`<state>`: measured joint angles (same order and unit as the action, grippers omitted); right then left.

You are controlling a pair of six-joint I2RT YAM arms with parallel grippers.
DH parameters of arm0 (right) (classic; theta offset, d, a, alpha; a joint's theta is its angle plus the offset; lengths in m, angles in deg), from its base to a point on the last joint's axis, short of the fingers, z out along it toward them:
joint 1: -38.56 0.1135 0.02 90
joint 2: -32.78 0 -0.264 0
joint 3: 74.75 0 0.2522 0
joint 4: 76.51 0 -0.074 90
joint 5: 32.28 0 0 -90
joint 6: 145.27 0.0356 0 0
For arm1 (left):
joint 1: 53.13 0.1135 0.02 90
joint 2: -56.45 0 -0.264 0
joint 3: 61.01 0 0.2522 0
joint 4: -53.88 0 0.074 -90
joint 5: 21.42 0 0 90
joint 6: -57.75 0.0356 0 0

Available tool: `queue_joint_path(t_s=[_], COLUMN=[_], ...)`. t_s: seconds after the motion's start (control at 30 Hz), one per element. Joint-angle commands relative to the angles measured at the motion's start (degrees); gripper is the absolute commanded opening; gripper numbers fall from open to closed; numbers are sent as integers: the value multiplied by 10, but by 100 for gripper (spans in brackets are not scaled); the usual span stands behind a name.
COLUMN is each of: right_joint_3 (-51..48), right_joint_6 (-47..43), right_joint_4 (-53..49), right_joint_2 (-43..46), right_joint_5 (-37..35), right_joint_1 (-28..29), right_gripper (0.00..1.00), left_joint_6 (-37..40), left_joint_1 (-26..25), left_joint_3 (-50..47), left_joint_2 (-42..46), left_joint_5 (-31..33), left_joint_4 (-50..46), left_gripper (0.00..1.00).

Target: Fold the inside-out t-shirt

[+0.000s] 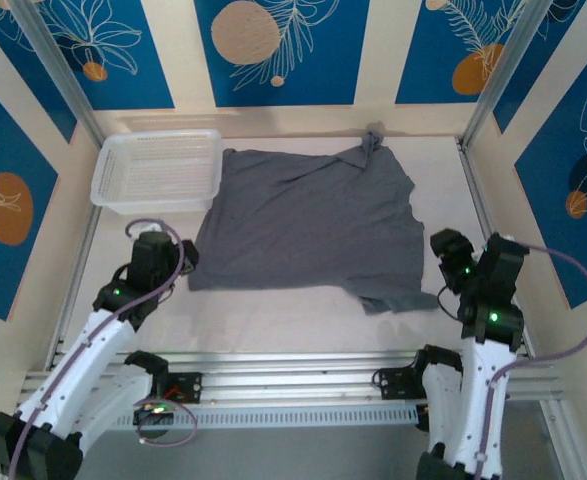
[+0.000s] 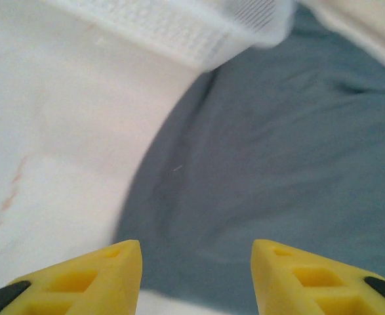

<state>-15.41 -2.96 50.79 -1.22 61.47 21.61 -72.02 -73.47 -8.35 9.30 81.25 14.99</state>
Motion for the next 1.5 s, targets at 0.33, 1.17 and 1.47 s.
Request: queue_joint_path(t_s=[0.33, 1.17, 1.47], right_joint_3=[110, 22, -60], right_joint_6=[-34, -63, -134], right_joint_4=[180, 96, 104], right_joint_2=[-583, -482, -433], right_joint_5=[55, -17, -47], right_joint_1=[106, -18, -73], right_gripper=[16, 36, 56], left_joint_6=[36, -3, 25], left_joint_1=[-38, -67, -65], left_joint_3=[173, 72, 29], left_joint_2=[-430, -335, -171], left_joint_5=[-37, -53, -17], left_joint_4=[53, 74, 31], left_gripper=[16, 44, 53])
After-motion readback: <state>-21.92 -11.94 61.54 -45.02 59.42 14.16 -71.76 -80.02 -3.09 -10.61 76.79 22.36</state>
